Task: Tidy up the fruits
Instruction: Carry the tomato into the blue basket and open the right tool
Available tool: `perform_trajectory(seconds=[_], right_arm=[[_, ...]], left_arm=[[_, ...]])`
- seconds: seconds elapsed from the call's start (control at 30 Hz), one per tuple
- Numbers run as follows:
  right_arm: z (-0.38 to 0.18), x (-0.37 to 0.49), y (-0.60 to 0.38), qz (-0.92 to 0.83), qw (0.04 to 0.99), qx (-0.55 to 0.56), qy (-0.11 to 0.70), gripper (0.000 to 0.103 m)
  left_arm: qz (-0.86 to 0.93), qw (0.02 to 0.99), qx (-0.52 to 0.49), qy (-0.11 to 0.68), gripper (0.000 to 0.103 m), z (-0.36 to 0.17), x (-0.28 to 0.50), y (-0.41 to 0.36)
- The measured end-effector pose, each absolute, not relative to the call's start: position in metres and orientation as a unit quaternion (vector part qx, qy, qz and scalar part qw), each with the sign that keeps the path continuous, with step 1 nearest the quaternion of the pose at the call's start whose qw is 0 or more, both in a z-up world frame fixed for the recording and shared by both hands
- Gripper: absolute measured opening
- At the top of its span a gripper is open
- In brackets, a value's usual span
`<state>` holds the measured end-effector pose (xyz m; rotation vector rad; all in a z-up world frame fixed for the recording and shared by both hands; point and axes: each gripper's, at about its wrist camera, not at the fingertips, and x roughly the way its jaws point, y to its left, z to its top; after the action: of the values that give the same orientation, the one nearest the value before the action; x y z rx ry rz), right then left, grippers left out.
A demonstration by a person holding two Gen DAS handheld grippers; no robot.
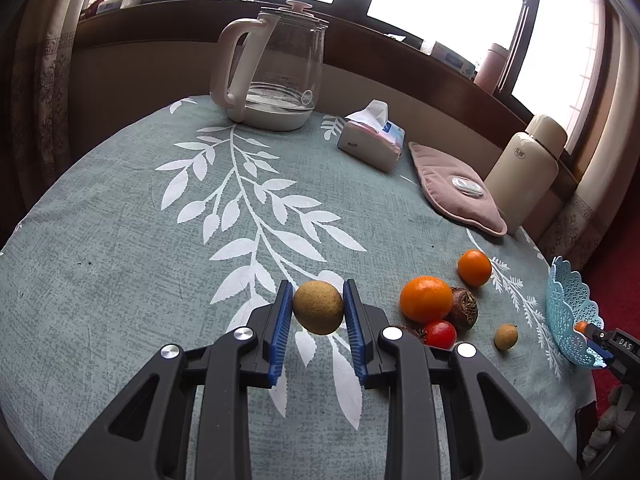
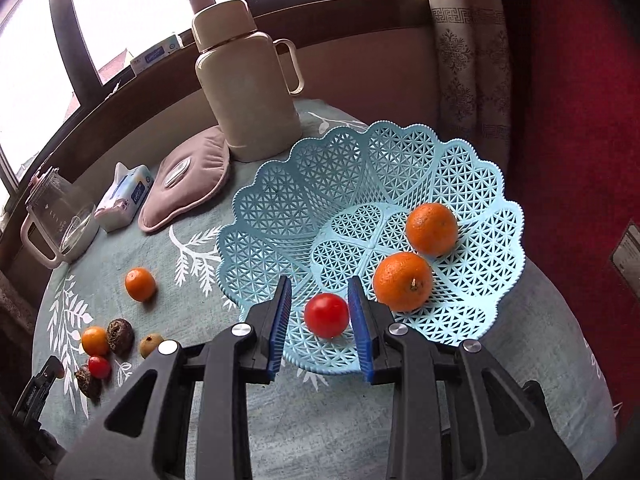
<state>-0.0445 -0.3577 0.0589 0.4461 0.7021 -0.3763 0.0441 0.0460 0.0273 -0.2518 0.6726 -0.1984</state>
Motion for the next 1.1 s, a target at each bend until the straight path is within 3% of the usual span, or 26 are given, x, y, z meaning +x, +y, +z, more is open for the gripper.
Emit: perform_trajectory(seconds=[0.1, 0.4, 0.63, 1.1], right_arm=[[0.06, -0.05, -0.358, -0.187, 0.899, 0.218, 0.33, 0.044], [0.064, -0.065, -0.358, -0.185, 0.901, 0.227, 0.319, 0.045], [0.069, -0.085, -0.364, -0.196, 0.905, 0.23, 0.3, 0.053], [0.078, -0.108, -0.389, -0.191, 0.911, 0.236, 0.279, 0.056]], left_arm=[[-0.097, 0.932, -0.122, 0.328, 0.026, 0.027, 0.044, 0.046], [-0.097, 0.935, -0.112, 0.321, 0.026, 0.029, 0.042, 0.043], [-0.101, 0.941, -0.085, 0.311, 0.026, 0.039, 0.035, 0.032], [-0.244, 0.922, -0.044, 0.298, 0.026, 0.079, 0.011, -0.064]])
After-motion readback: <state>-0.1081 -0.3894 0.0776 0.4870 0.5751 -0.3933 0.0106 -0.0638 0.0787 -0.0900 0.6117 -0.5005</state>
